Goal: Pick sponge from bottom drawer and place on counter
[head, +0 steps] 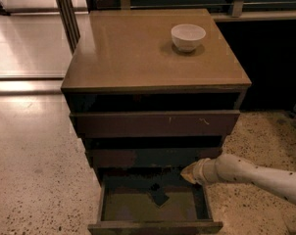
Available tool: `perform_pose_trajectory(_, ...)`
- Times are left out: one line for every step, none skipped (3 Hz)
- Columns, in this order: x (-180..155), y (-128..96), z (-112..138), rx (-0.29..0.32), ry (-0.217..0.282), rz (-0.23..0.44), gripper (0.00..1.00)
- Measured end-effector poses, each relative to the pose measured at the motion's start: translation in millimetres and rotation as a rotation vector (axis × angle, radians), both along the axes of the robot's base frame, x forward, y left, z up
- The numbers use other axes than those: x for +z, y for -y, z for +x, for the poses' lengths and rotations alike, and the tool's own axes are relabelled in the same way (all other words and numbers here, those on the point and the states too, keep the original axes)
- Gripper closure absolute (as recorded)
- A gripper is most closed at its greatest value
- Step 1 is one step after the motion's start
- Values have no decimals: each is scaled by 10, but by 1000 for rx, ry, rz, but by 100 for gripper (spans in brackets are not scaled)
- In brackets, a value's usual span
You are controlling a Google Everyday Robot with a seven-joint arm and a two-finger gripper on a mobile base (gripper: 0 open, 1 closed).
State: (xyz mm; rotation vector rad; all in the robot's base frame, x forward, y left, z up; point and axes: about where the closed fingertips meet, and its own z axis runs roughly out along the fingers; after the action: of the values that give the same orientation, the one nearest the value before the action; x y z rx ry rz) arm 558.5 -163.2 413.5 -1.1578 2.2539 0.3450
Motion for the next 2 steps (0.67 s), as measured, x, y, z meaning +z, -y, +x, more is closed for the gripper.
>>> perform_pose_trajectory(-176, -1, -14, 0, 0, 5, 100)
perform_pose_trajectory(-717, -49, 21, -15, 18, 30, 100)
